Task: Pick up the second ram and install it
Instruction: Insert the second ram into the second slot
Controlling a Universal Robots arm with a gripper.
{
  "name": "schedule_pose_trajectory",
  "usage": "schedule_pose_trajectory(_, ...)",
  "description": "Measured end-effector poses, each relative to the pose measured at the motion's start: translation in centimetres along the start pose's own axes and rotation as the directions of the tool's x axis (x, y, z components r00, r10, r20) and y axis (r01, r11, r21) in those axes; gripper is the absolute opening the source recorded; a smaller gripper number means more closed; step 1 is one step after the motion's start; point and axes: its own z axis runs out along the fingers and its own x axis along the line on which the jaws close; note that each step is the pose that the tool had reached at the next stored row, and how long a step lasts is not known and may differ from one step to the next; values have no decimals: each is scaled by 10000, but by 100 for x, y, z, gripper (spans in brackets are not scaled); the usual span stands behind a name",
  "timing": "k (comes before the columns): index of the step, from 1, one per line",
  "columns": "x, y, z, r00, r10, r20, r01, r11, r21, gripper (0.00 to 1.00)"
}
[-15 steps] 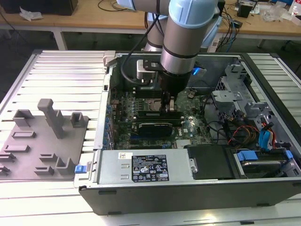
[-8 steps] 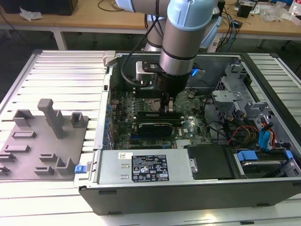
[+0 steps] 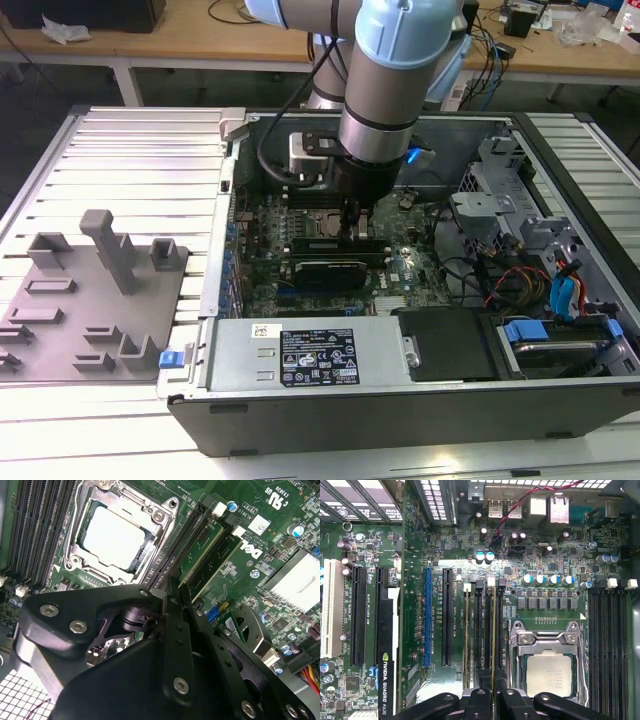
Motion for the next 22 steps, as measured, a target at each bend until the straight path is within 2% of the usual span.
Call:
schedule_pose_trajectory(4,0,-4,0,9996,-270,-13,270,9996,-14,13)
schedule_pose_trajectory(17,1,-16,28,9996,-278,-10,278,9996,-8,13)
schedule_pose_trajectory(18,1,-16,29,9996,-278,-10,278,9996,-12,15)
schedule_pose_trajectory(21,1,-15,28,9996,-277,-14,277,9996,-15,33)
schedule_pose_trajectory(22,1,-15,28,9996,-277,-15,277,9996,-15,33)
